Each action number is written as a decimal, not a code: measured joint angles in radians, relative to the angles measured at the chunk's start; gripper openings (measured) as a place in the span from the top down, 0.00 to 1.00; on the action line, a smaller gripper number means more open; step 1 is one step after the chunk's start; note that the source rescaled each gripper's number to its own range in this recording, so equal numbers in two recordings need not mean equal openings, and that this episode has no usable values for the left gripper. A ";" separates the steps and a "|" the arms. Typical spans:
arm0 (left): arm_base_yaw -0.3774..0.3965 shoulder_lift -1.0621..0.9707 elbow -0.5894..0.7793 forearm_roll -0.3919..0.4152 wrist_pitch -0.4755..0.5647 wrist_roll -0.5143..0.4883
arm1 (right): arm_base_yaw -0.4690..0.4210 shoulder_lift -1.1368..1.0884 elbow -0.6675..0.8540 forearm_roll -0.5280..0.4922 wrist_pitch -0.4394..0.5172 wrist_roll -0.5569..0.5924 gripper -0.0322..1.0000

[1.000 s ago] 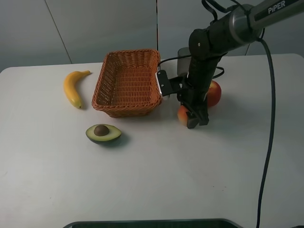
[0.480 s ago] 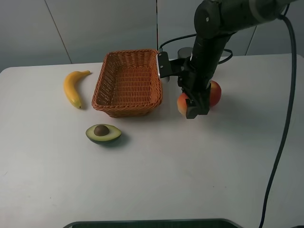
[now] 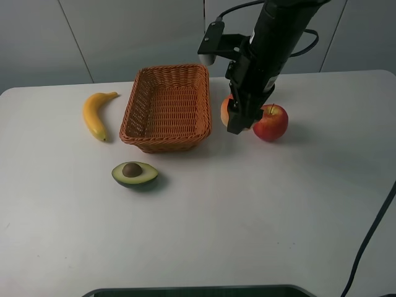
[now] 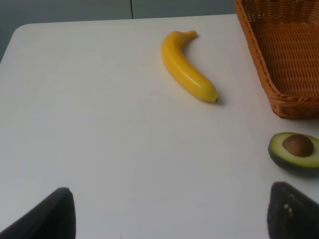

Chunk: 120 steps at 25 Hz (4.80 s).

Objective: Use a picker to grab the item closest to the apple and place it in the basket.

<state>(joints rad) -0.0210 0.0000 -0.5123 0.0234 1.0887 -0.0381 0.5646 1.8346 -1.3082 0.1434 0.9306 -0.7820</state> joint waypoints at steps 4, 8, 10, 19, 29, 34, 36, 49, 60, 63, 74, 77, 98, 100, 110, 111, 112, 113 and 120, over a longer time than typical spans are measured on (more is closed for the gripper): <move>0.000 0.000 0.000 0.000 0.000 0.000 | 0.034 -0.011 -0.007 0.020 -0.038 0.153 0.97; 0.000 0.000 0.000 0.000 0.000 0.000 | 0.072 -0.013 -0.035 0.023 -0.076 0.333 0.97; 0.000 0.000 0.000 0.000 0.000 0.000 | 0.086 -0.015 -0.049 0.023 -0.108 0.412 0.97; 0.000 0.000 0.000 0.000 0.000 0.000 | 0.170 -0.009 -0.069 0.028 -0.344 0.655 0.97; 0.000 0.000 0.000 0.000 0.000 0.000 | 0.201 0.094 -0.104 0.023 -0.471 0.744 0.97; 0.000 0.000 0.000 0.000 0.000 0.000 | 0.201 0.154 -0.106 0.005 -0.515 0.759 0.97; 0.000 0.000 0.000 0.000 0.000 0.000 | 0.201 0.179 -0.108 0.002 -0.533 0.762 0.97; 0.000 0.000 0.000 0.000 0.000 0.000 | 0.178 0.273 -0.112 -0.002 -0.608 0.766 0.97; 0.000 0.000 0.000 0.000 0.000 0.000 | 0.178 0.283 -0.112 -0.002 -0.612 0.766 0.97; 0.000 0.000 0.000 0.000 0.000 0.000 | 0.178 0.283 -0.112 -0.002 -0.612 0.766 0.67; 0.000 0.000 0.000 0.000 0.000 0.000 | 0.178 0.277 -0.112 -0.002 -0.609 0.766 0.00; 0.000 0.000 0.000 0.000 0.000 0.000 | 0.178 0.260 -0.112 -0.002 -0.609 0.766 0.00; 0.000 0.000 0.000 0.000 0.000 0.002 | 0.026 -0.067 0.053 -0.029 -0.420 0.840 0.00; 0.000 0.000 0.000 0.000 0.000 0.002 | -0.015 -0.143 0.142 -0.029 -0.426 0.848 0.00; 0.000 0.000 0.000 0.000 0.000 0.002 | -0.252 -0.578 0.465 -0.074 -0.361 0.901 0.00; 0.000 0.000 0.000 0.000 0.000 0.002 | -0.278 -0.626 0.486 -0.082 -0.343 0.904 0.00; 0.000 0.000 0.000 0.000 0.000 0.002 | -0.301 -0.674 0.502 -0.094 -0.324 0.911 0.00; 0.000 0.000 0.000 0.000 0.000 0.002 | -0.318 -0.713 0.511 -0.108 -0.305 0.913 0.00; 0.000 0.000 0.000 0.000 0.000 0.002 | -0.352 -1.021 0.517 -0.151 -0.149 0.956 0.00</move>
<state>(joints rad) -0.0210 0.0000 -0.5123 0.0234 1.0887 -0.0358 0.2127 0.8140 -0.7908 -0.0076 0.7815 0.1741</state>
